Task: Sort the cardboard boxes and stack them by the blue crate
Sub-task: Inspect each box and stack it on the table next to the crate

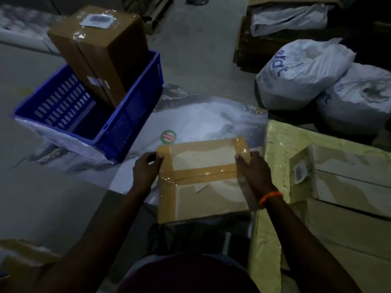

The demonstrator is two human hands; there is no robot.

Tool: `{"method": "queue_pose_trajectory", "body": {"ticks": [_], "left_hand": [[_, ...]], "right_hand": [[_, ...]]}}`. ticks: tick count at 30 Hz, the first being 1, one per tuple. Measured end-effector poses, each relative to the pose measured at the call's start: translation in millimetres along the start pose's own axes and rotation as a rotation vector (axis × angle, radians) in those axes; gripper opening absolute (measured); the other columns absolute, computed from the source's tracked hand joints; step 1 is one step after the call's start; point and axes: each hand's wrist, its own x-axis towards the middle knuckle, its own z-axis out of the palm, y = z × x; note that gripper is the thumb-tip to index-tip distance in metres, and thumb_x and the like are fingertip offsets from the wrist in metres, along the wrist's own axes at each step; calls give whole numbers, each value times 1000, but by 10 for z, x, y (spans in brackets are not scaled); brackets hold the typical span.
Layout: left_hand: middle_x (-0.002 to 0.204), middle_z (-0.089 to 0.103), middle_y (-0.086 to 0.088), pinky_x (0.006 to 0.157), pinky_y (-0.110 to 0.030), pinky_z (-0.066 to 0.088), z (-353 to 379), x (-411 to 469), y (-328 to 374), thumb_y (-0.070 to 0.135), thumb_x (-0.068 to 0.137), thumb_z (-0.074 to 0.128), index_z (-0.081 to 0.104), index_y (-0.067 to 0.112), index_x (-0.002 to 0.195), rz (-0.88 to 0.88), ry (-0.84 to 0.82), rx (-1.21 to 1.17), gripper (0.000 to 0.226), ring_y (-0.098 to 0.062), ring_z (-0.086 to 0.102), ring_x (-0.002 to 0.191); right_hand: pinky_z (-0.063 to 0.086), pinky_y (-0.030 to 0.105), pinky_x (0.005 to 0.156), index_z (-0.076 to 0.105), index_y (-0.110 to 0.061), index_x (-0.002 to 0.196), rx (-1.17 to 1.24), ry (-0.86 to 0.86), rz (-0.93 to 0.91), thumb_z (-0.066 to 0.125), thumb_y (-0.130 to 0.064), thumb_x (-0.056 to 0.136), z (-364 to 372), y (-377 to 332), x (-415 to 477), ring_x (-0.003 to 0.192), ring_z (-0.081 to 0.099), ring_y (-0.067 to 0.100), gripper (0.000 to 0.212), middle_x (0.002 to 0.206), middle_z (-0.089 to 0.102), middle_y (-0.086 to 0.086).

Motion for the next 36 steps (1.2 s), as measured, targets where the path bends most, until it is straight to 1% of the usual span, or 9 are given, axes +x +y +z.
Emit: {"method": "queue_pose_trajectory", "body": {"ticks": [4, 6, 9, 12, 15, 17, 20, 27, 36], "left_hand": [[93, 74, 4, 90, -54, 58, -29, 42, 405, 33, 99, 64, 70, 32, 97, 33, -87, 4, 6, -23, 72, 96], [87, 70, 7, 90, -52, 59, 20, 57, 517, 18, 99, 63, 65, 36, 89, -8, -103, -12, 21, -24, 71, 93], [104, 74, 5, 89, -50, 60, 45, 116, 588, 10, 93, 69, 71, 27, 116, 7, -163, -54, 29, -16, 72, 96], [118, 73, 6, 88, -51, 61, 53, 203, 696, 10, 89, 70, 69, 22, 130, 71, -192, -105, 43, -15, 73, 100], [124, 66, 13, 78, -32, 63, 77, 203, 949, 8, 95, 64, 62, 23, 135, 155, -221, -207, 43, -2, 70, 98], [128, 64, 9, 78, -29, 59, 83, 202, 1103, 15, 99, 61, 62, 22, 132, 144, -223, -305, 34, -3, 66, 107], [126, 67, -1, 95, -43, 55, 52, 146, 1180, 30, 101, 59, 66, 21, 120, 84, -214, -414, 22, -15, 63, 117], [120, 70, -3, 98, -47, 56, -176, -276, 751, 36, 91, 68, 63, 18, 132, 54, -230, -384, 45, -16, 68, 113], [116, 75, -2, 100, -60, 52, -358, -453, 442, 40, 88, 69, 70, 15, 124, 62, -252, -299, 44, -22, 71, 110]], "right_hand": [[57, 38, 77, 61, -18, 120, 212, -24, 39, 52, -73, 84, 48, 95, -349, 91, 68, 23, 67, 100, 69, 4], [56, 37, 83, 60, -22, 128, 322, -31, 66, 58, -72, 81, 50, 49, -353, 98, 69, 22, 69, 110, 71, 3], [52, 37, 95, 58, -20, 139, 454, -38, 192, 65, -67, 86, -25, -63, -214, 116, 65, 27, 71, 130, 68, 5], [47, 32, 81, 61, -15, 135, 535, 48, 231, 66, -54, 95, -222, -188, -142, 109, 65, 27, 56, 124, 68, 7], [45, 28, 68, 59, -15, 133, 653, 205, 212, 66, -48, 97, -447, -262, -204, 96, 63, 17, 50, 114, 66, 1], [51, 29, 72, 62, -19, 128, 790, 278, 195, 67, -49, 96, -562, -274, -278, 97, 66, 13, 44, 111, 69, -4], [56, 33, 78, 66, -23, 127, 885, 336, 172, 66, -51, 96, -620, -223, -416, 103, 69, 12, 42, 118, 72, -1], [60, 53, 93, 70, -34, 127, 762, 339, 186, 64, -81, 80, -267, 54, -966, 109, 70, 21, 67, 117, 73, 2], [60, 47, 92, 66, -34, 133, 615, 365, 155, 62, -74, 84, -106, 103, -1356, 110, 67, 15, 64, 121, 69, 3]]}}
